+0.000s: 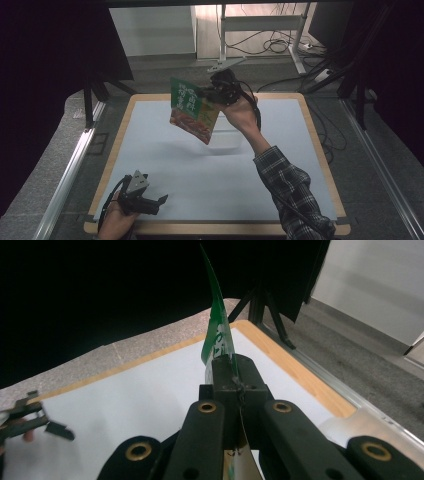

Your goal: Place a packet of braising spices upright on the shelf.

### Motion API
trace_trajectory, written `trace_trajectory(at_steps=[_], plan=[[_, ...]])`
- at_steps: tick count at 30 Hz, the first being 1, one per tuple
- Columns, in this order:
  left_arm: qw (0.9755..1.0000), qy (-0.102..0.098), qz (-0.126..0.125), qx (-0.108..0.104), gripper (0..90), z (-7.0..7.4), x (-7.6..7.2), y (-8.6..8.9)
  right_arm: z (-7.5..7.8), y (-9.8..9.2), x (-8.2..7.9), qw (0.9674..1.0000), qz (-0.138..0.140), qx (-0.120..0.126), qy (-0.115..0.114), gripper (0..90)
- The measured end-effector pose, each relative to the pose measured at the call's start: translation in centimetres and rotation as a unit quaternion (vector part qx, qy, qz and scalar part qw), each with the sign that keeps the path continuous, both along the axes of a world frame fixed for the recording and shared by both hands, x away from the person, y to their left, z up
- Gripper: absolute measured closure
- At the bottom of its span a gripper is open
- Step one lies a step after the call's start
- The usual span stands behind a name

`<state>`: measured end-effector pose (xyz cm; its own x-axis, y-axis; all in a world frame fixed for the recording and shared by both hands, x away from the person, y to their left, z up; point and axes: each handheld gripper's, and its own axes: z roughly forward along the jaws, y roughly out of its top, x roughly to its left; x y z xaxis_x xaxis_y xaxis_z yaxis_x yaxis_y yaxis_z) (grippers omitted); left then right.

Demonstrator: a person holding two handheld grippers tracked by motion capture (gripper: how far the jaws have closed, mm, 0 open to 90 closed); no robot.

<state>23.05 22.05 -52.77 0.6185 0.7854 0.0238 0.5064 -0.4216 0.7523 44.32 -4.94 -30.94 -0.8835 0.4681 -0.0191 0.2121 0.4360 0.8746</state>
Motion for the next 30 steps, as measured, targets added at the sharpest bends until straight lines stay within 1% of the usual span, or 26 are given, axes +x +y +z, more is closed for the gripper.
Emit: trace_trajectory(at_steps=[8, 9, 10, 11, 13, 16, 17, 18, 19, 20, 25, 26, 27, 28, 29, 30], plan=[[1.0, 0.0, -0.001, -0.002, 0.4, 0.0, 0.0, 0.1, 0.1, 0.8, 2.6, 0.9999, -0.014, 0.008, -0.004, 89.0], [1.0, 0.0, -0.001, -0.002, 0.4, 0.0, 0.0, 0.1, 0.1, 0.8, 2.6, 0.9999, -0.014, 0.008, -0.004, 89.0], [1.0, 0.0, 0.0, -0.004, 0.4, 0.0, 0.0, 0.1, 0.1, 1.0, 3.1, 0.9997, -0.019, 0.008, -0.01, 89.0], [1.0, 0.0, 0.0, -0.004, 0.4, 0.0, 0.0, 0.1, 0.1, 1.0, 3.1, 0.9997, -0.019, 0.008, -0.01, 89.0], [1.0, 0.0, 0.001, -0.004, 0.3, 0.0, 0.0, 0.2, 0.2, 1.3, 4.0, 0.9996, -0.025, 0.006, -0.015, 88.9], [1.0, 0.0, 0.002, -0.008, 0.3, 0.1, 0.0, 0.3, 0.2, 1.6, 4.8, 0.9993, -0.033, 0.004, -0.02, 89.0], [1.0, 0.0, 0.002, -0.008, 0.2, 0.1, 0.0, 0.3, 0.2, 1.6, 4.8, 0.9993, -0.033, 0.004, -0.02, 89.0], [0.9999, 0.001, 0.003, -0.013, 0.2, 0.1, 0.0, 0.4, 0.2, 1.6, 5.4, 0.9991, -0.036, 0.007, -0.02, 89.0], [0.9999, 0.001, 0.003, -0.013, 0.2, 0.1, 0.0, 0.4, 0.2, 1.6, 5.4, 0.9991, -0.036, 0.007, -0.02, 89.0], [0.9999, 0.001, 0.003, -0.016, 0.1, 0.1, 0.0, 0.4, 0.3, 1.6, 5.9, 0.9989, -0.04, 0.009, -0.022, 88.9], [0.9998, 0.0, 0.002, -0.018, 0.1, 0.1, 0.0, 0.5, 0.4, 1.4, 6.9, 0.9983, -0.048, 0.012, -0.03, 89.0], [0.9998, -0.001, 0.003, -0.02, 0.0, 0.1, 0.0, 0.5, 0.5, 1.2, 7.4, 0.998, -0.052, 0.013, -0.033, 89.0], [0.9998, -0.001, 0.003, -0.02, 0.0, 0.1, 0.0, 0.5, 0.5, 1.2, 7.4, 0.998, -0.052, 0.013, -0.033, 89.0], [0.9998, -0.001, 0.004, -0.018, 0.0, 0.1, 0.0, 0.6, 0.5, 0.9, 7.9, 0.9976, -0.056, 0.011, -0.039, 89.0], [0.9998, -0.002, 0.005, -0.021, 0.0, 0.1, 0.0, 0.5, 0.5, 0.9, 7.9, 0.9976, -0.056, 0.011, -0.039, 89.0], [0.9998, -0.001, 0.005, -0.022, 0.0, 0.1, 0.0, 0.5, 0.4, 0.5, 8.3, 0.9971, -0.062, 0.01, -0.043, 89.0]])
